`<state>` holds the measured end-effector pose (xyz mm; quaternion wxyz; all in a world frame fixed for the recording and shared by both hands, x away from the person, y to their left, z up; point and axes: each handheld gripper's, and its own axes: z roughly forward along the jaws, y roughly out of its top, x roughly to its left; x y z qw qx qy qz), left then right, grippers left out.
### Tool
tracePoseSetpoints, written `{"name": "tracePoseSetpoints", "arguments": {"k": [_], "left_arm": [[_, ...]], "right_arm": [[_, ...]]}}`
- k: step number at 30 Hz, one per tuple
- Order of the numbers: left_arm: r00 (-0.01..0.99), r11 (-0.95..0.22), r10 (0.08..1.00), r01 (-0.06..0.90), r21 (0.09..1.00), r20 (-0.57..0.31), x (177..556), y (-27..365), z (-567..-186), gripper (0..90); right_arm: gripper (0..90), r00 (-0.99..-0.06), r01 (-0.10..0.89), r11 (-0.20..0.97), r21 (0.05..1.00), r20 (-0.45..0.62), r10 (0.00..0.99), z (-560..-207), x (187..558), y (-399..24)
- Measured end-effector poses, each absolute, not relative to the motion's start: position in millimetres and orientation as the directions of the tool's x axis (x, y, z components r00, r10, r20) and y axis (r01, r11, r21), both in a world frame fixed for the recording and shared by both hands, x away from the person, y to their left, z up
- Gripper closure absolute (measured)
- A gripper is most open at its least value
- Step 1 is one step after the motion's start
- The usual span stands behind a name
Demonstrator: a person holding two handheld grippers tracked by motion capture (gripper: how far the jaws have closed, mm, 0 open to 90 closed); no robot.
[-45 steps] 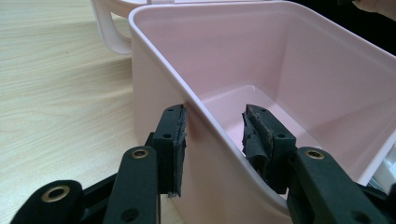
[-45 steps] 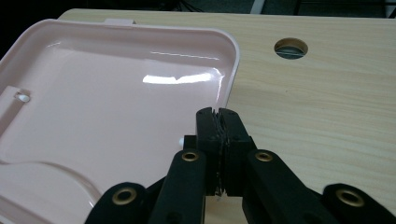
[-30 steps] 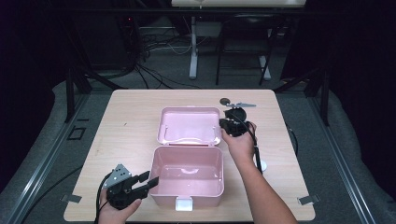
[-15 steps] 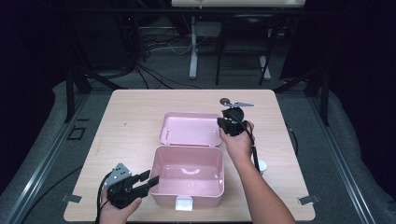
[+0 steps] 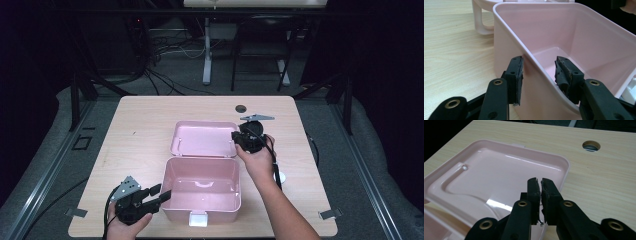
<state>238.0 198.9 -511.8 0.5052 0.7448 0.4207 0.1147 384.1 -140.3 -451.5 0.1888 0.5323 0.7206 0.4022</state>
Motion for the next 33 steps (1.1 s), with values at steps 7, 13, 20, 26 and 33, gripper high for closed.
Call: {"name": "tracePoseSetpoints", "arguments": {"k": [7, 13, 20, 26, 33], "left_arm": [[0.624, -0.13, 0.738, 0.503, 0.855, -0.255, 238, 199, -513, 56.8], [0.625, -0.129, 0.737, 0.504, 0.854, -0.257, 239, 199, -513, 56.4], [0.628, -0.13, 0.734, 0.503, 0.855, -0.258, 239, 199, -513, 56.4], [0.628, -0.131, 0.735, 0.503, 0.854, -0.257, 239, 200, -513, 56.5], [0.626, -0.128, 0.735, 0.505, 0.853, -0.26, 239, 200, -513, 56.9]], "right_arm": [[80.4, -0.389, 0.594, 0.118, 0.796, 0.155, 0.908, -451, 364, -143], [77.7, -0.421, 0.582, 0.12, 0.804, 0.171, 0.891, -456, 344, -147], [74.7, -0.45, 0.556, 0.13, 0.821, 0.165, 0.878, -460, 319, -149], [72.1, -0.453, 0.555, 0.15, 0.818, 0.146, 0.879, -467, 307, -152], [72.8, -0.449, 0.595, 0.13, 0.793, 0.194, 0.872, -482, 303, -156]]}}
